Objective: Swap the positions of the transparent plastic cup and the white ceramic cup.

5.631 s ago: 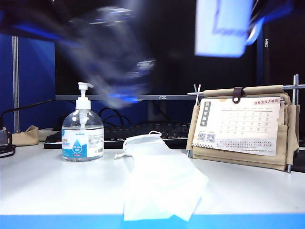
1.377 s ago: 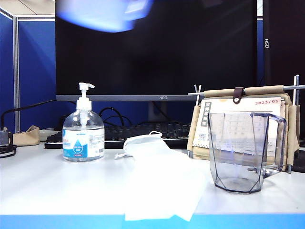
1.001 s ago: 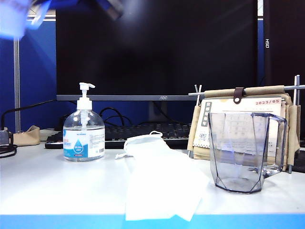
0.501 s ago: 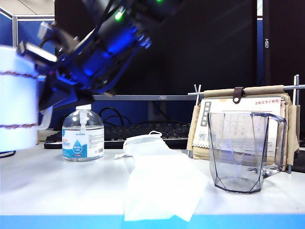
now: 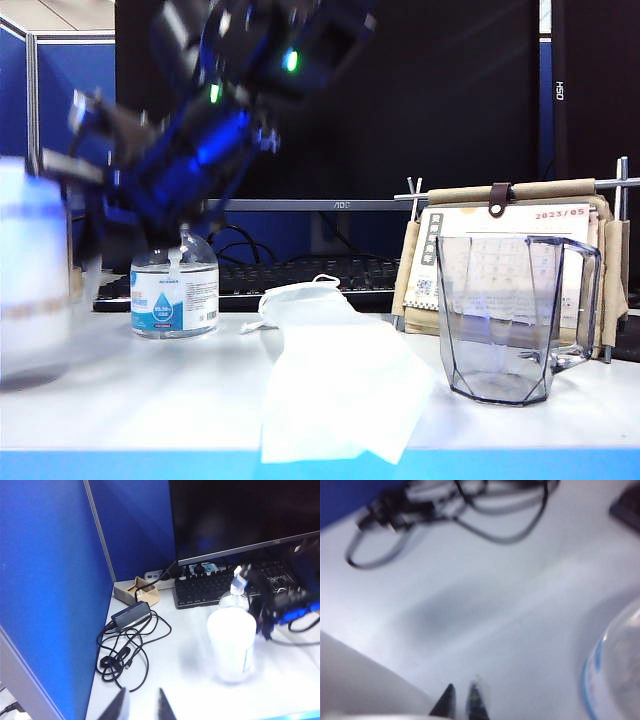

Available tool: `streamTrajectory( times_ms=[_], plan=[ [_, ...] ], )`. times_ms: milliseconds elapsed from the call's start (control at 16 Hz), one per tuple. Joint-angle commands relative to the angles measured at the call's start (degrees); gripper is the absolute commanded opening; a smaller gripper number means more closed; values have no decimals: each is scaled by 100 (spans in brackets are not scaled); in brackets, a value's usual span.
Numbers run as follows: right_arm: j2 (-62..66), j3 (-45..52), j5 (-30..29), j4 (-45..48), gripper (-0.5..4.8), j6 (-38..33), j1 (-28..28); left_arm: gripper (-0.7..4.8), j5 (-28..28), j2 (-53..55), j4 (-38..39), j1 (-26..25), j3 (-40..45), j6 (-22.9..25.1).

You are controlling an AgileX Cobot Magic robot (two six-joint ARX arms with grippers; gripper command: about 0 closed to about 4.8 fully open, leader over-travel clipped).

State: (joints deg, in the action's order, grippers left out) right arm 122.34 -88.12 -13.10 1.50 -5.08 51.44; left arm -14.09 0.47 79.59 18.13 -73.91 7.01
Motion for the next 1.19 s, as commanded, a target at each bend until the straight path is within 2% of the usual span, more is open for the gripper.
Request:
streamTrajectory(
  times_ms=[63, 501, 688, 939, 1189],
  plan=[
    [131, -50, -74, 278, -6, -48, -4, 79, 20, -11, -35, -4, -11, 2],
    [170, -50, -48, 527, 2, -46, -37, 79, 17, -11, 22, -4, -4, 4],
    [170, -50, -50, 557, 137, -48, -61, 79, 17, -11, 120, -4, -7, 7],
    [170, -50, -52, 358, 141, -50, -61, 79, 20, -11, 136, -2, -4, 116],
    [57, -50, 79, -282, 151, -92, -50, 79, 17, -11, 179, -2, -4, 155]
  ],
)
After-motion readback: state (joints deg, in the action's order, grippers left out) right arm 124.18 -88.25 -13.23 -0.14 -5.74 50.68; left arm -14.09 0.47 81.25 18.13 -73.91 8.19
